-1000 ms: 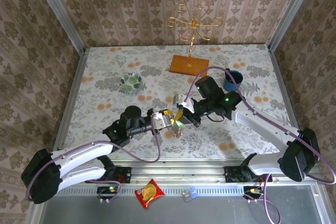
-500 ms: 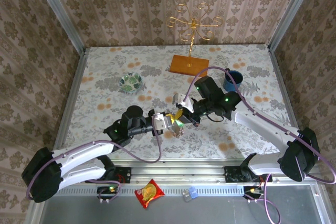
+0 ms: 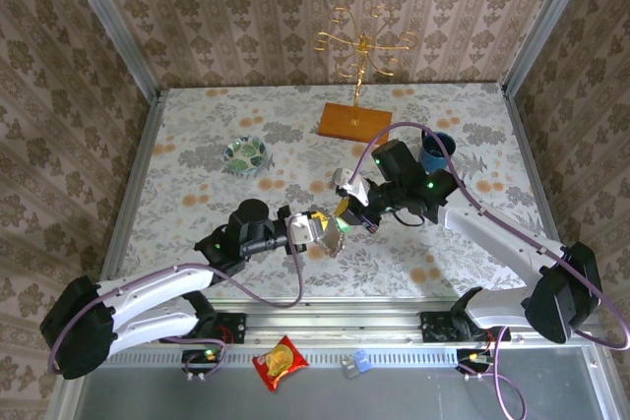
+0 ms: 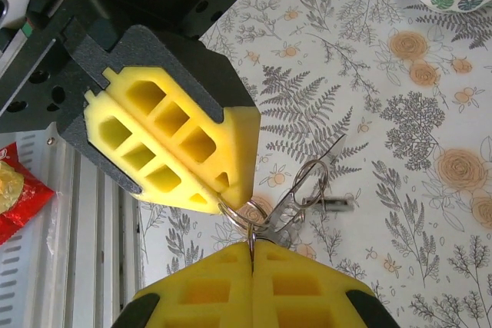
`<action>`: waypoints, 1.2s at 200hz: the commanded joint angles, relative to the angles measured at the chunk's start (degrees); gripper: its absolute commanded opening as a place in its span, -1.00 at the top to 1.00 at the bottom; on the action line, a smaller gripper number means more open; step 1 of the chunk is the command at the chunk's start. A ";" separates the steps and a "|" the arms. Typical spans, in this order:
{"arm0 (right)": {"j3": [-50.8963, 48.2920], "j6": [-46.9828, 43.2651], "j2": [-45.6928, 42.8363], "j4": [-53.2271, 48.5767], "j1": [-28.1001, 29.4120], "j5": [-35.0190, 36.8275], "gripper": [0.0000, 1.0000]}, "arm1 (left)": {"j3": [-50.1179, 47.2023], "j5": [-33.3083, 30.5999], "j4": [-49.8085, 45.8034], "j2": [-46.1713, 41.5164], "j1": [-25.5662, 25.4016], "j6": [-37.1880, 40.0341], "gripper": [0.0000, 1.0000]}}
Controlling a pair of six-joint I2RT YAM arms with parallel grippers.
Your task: Put the keys on the keyring
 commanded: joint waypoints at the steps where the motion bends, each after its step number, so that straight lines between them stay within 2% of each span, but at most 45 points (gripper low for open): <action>1: -0.46 1.20 0.81 0.71 -0.70 1.66 1.00 | 0.40 0.80 -0.07 -0.28 -0.90 1.72 1.00; 13: -0.46 1.11 0.95 1.01 -0.59 0.59 0.80 | 0.41 0.59 0.39 0.07 -1.01 1.65 1.00; 40: -0.90 0.43 0.54 1.37 -0.53 -0.58 0.17 | 0.06 -0.15 2.18 0.89 -1.39 1.30 1.00; 69: -3.28 -3.96 -2.03 2.24 -0.60 1.43 -0.04 | -0.46 -0.74 3.70 0.97 -1.42 0.67 1.00; 100: -7.31 -8.90 -5.34 6.75 -0.61 -1.28 -0.06 | -0.95 -0.87 4.94 0.76 -1.39 -0.13 1.00; 147: -11.34 -6.83 -5.31 15.72 0.53 -2.79 -0.03 | -1.65 0.07 6.16 0.54 -1.39 -1.42 1.00; 180: -11.80 -6.46 -5.22 17.12 0.55 -5.01 0.00 | -1.69 0.23 6.15 0.47 -1.39 -1.45 1.00; 208: -12.15 -6.68 -4.77 17.67 0.60 -5.27 0.07 | -1.98 0.20 6.94 0.36 -1.39 -1.71 1.00; 240: -11.89 -7.31 -3.47 18.13 0.78 -5.50 0.27 | -2.01 0.15 7.12 -0.08 -1.39 -1.96 1.00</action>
